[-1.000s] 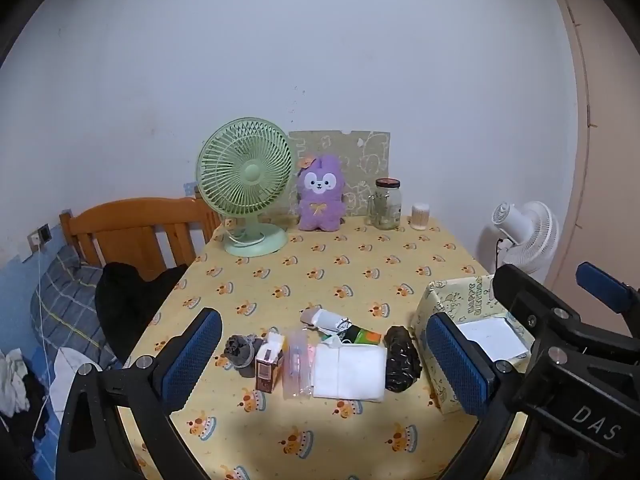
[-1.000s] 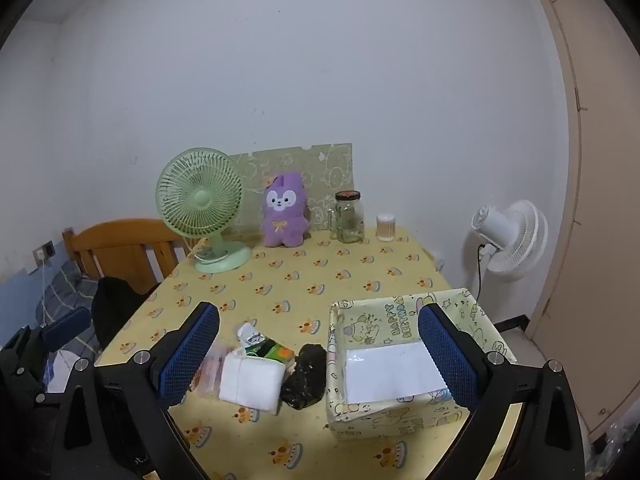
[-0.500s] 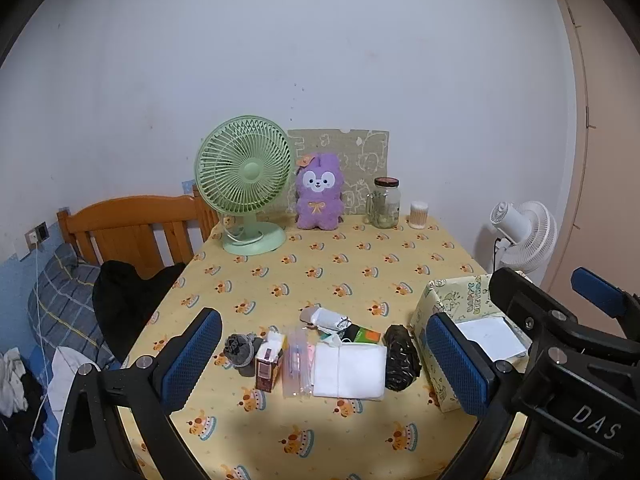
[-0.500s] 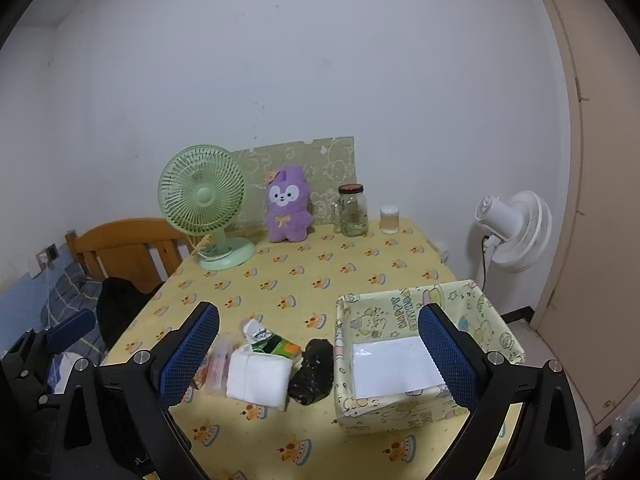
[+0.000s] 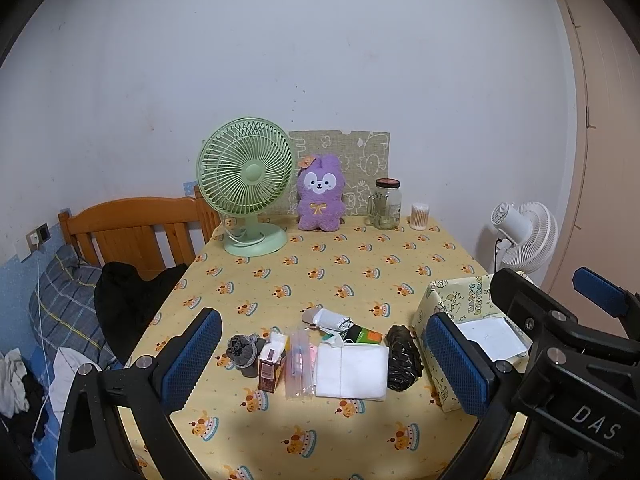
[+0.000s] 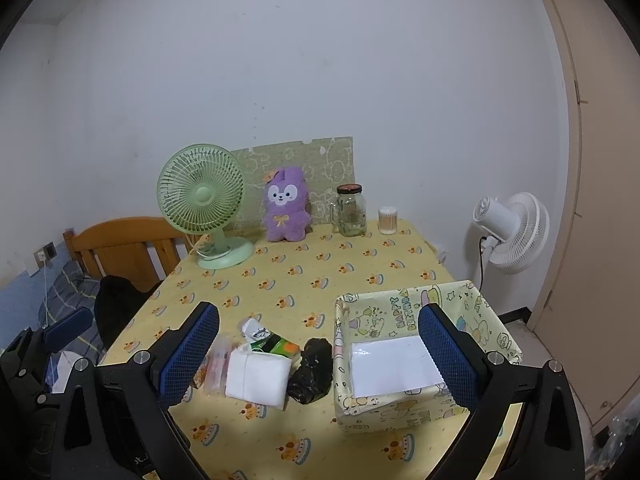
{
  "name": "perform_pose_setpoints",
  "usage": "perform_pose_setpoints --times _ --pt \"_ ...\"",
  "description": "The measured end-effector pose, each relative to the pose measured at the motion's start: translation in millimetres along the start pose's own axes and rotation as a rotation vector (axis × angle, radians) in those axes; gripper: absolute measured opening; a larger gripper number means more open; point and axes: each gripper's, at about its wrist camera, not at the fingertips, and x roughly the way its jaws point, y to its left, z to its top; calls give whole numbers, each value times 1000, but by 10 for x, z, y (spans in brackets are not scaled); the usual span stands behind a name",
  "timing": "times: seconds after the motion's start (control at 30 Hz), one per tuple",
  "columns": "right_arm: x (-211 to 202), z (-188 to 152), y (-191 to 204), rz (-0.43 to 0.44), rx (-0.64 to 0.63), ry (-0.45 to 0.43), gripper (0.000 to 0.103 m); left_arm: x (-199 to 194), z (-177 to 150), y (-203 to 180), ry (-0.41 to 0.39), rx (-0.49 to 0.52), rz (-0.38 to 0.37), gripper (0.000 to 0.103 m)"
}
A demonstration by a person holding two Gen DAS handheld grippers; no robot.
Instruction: Organize soft objects
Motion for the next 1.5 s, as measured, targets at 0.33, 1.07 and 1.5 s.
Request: perform_pose_setpoints --times 0.33,1.07,1.5 --pt "-11 -7 -9 -4 7 0 101 -7 13 22 -2 -3 -6 103" --pt "-77 12 -82 -16 27 -18 101 -23 -3 88 5 -18 14 103" --pt "-99 -9 -76 -21 9 -25 101 -58 -26 94 -7 -17 16 103"
